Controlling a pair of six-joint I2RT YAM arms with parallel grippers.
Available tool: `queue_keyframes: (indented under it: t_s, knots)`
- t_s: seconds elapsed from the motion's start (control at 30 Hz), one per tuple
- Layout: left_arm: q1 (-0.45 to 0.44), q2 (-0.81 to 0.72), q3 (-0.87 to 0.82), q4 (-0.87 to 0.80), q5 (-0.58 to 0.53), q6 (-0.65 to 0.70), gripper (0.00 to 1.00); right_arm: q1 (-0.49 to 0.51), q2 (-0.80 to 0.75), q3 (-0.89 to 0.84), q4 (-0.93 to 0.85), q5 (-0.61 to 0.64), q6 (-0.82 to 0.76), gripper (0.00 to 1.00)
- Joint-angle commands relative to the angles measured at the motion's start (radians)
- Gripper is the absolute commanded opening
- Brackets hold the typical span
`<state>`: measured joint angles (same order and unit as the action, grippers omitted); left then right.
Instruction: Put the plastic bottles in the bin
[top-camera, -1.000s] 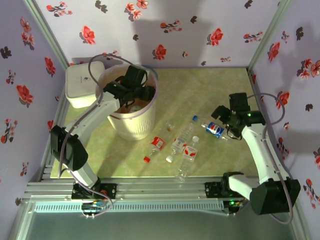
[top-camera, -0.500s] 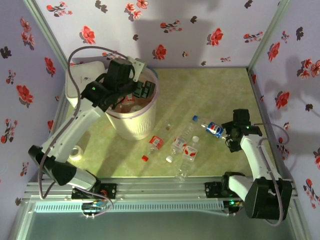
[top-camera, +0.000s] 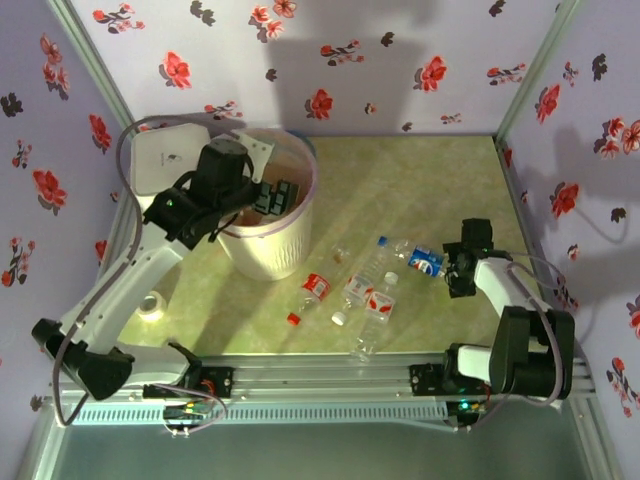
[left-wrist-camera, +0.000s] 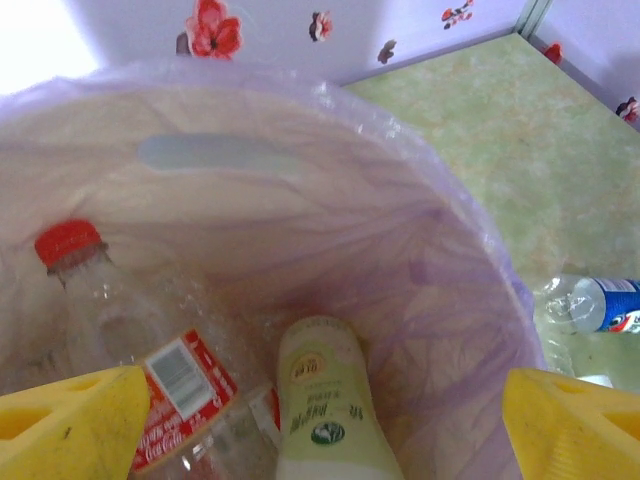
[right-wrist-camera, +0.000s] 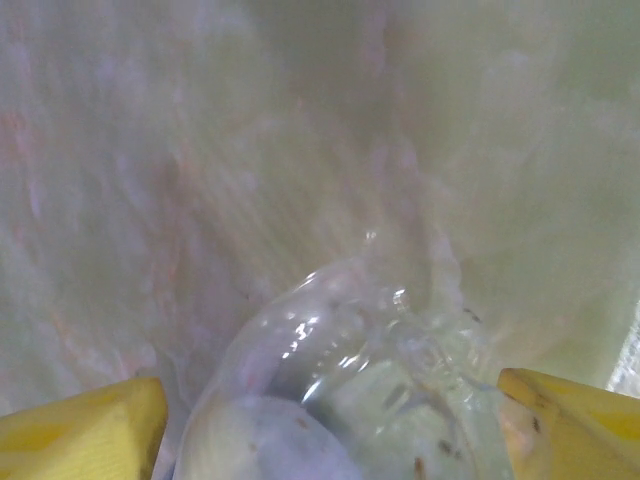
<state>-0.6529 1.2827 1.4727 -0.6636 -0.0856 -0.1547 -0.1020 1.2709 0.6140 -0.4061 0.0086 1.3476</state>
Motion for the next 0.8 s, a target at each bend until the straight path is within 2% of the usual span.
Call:
queue_keyframes:
  t_s: [0.0, 0.2, 0.57, 0.67, 0.77]
  knots:
    - [-0.006, -0.050, -0.028, 0.060, -0.003, -0.052, 0.91, -0.024, 0.019, -0.001, 0.086, -0.005, 0.034, 0.82]
    - [-0.007, -0.056, -0.015, 0.052, -0.008, -0.059, 0.91, -0.051, 0.018, 0.006, 0.140, -0.031, 0.042, 0.65]
    - [-0.024, 0.010, 0.121, -0.016, -0.009, 0.004, 0.91, -0.112, -0.081, 0.098, 0.133, -0.083, -0.017, 0.50]
    - [-0.041, 0.054, 0.190, -0.060, -0.009, 0.029, 0.92, -0.112, -0.087, 0.145, 0.170, -0.154, -0.101, 0.50]
    - [-0.057, 0.118, 0.287, -0.134, -0.005, 0.053, 0.95, -0.109, -0.079, 0.210, 0.222, -0.280, -0.216, 0.49]
